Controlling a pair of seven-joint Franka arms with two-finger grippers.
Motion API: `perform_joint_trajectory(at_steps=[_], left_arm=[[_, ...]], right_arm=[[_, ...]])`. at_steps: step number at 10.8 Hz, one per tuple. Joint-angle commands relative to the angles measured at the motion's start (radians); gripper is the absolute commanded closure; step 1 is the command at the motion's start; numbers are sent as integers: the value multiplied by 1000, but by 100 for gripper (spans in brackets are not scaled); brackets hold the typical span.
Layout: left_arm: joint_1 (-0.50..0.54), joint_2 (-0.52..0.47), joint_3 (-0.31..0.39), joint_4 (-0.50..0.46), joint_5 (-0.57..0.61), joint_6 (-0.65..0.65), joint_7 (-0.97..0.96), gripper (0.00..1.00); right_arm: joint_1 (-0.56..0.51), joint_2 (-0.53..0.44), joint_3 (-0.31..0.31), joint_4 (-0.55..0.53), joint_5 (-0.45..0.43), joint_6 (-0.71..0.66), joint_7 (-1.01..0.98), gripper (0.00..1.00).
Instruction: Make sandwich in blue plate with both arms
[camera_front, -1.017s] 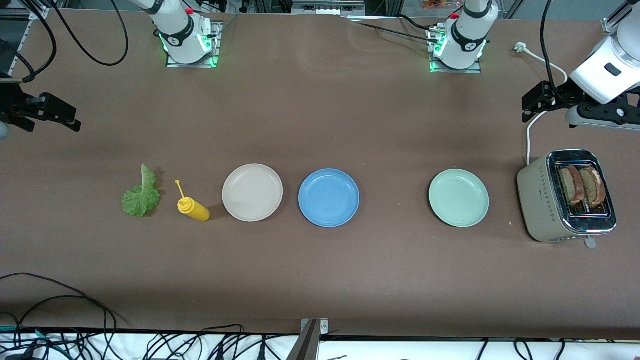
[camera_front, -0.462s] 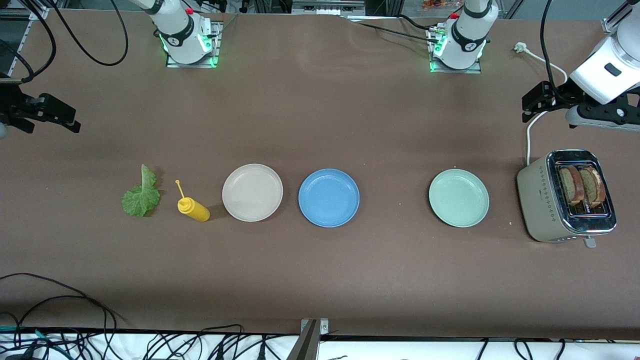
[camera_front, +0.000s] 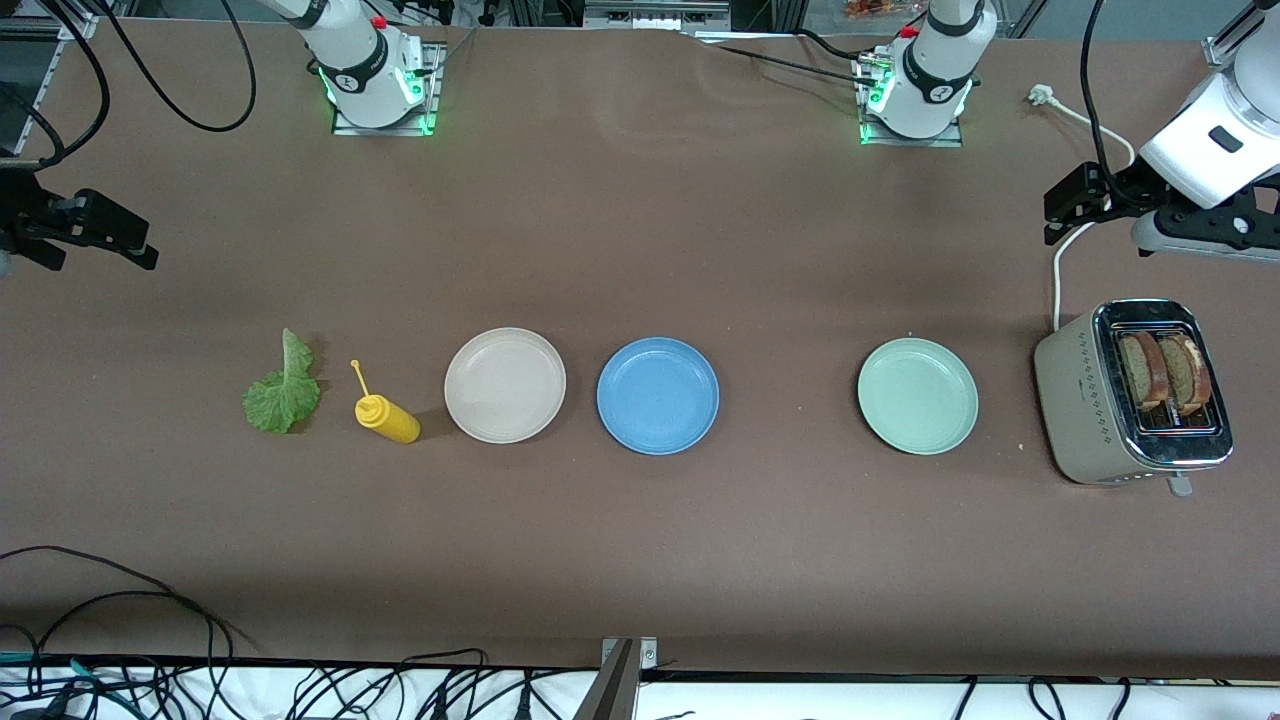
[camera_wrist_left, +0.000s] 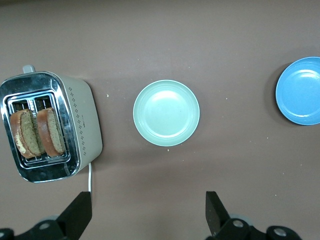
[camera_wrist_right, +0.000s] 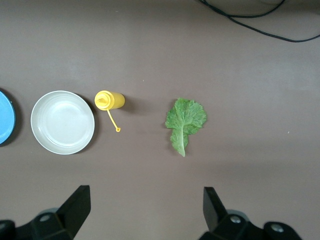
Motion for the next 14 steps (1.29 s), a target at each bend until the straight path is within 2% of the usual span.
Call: perform_joint_trajectory(at_steps=[1,6,14], left_arm=[[-5,16,-1,38,25,-28,5,0],[-5,16,-1,37,25,-29,3,0],[-5,16,-1,37,25,-29,5,0]], right_arm=[[-2,1,-1,-5,20,24,-6,0],[2,28,1,-12,20,108,-9,0],[5,51,5,-11,19,104,-9,0]])
